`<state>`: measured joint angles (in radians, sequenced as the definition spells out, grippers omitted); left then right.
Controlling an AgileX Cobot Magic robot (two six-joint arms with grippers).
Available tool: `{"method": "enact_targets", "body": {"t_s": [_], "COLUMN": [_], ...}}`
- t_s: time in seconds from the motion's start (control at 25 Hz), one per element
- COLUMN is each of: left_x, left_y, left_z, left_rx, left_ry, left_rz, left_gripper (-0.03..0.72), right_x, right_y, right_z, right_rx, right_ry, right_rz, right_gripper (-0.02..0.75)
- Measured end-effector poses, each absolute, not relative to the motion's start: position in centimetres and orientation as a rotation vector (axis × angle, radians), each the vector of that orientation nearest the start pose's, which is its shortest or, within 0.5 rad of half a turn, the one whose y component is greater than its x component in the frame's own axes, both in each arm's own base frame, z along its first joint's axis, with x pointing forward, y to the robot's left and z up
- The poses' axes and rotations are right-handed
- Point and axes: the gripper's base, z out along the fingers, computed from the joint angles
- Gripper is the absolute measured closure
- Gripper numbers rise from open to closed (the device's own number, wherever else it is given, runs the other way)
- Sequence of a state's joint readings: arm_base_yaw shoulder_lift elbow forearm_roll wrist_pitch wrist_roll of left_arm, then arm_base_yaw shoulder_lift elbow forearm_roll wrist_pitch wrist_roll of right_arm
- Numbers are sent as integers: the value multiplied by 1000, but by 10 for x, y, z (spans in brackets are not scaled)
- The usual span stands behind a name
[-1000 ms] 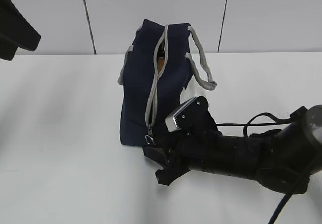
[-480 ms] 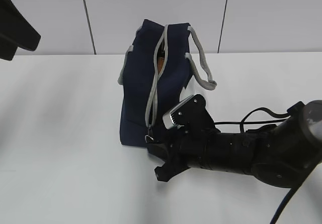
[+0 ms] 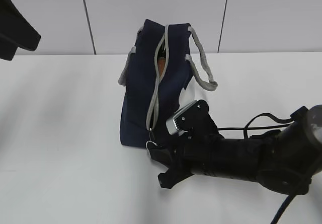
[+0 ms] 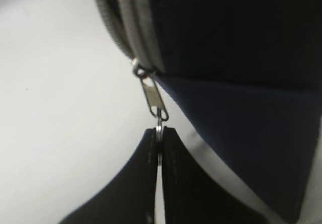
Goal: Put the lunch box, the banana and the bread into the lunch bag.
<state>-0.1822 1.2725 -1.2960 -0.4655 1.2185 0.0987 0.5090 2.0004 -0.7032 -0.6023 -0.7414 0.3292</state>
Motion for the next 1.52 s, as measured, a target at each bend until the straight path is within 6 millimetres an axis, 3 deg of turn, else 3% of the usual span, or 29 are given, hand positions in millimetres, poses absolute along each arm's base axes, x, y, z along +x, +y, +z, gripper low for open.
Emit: {"method": "enact_targets", "body": {"t_s": [0.2,0.76,1.52], "left_x": [229,229,233], "left_y": [-81,-81,-81], "left_z": [381,381,381], "left_rx": [292,292,298], "left_ry": [2613,2613,2573], "left_rz": [-661,-661,-647], "left_gripper": [308,308,308], "right_x": [261,262,262], "right_y": [188,191,180], "right_z": [94,107,178], "right_rx": [-893,-875,-1023], "right_ry": [1934,1855,1641], "right_rz": [675,710,663], "right_gripper": [754,754,754]}}
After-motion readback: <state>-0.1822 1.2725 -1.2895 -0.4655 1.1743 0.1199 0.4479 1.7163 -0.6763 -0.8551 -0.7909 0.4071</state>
